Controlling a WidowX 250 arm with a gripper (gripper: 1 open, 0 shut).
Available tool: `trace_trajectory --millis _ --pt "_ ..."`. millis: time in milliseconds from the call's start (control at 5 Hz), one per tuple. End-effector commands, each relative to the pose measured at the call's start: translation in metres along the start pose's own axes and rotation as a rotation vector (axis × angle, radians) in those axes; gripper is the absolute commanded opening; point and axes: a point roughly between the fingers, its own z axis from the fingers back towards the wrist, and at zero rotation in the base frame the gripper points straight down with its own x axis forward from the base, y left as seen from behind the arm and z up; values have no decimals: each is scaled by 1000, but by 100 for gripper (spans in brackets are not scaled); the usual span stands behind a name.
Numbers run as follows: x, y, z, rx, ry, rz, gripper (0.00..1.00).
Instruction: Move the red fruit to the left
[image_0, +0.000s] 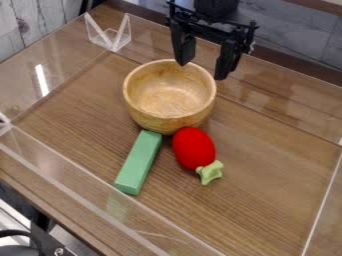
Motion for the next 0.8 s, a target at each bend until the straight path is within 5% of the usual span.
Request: trace_trajectory --millis 0,200,600 --pt "-5 1 -23 -8 12 38 100" --pt "-30 4 -42 -11 -8 42 100" --pt "-49 1 -48 -40 -125 62 100"
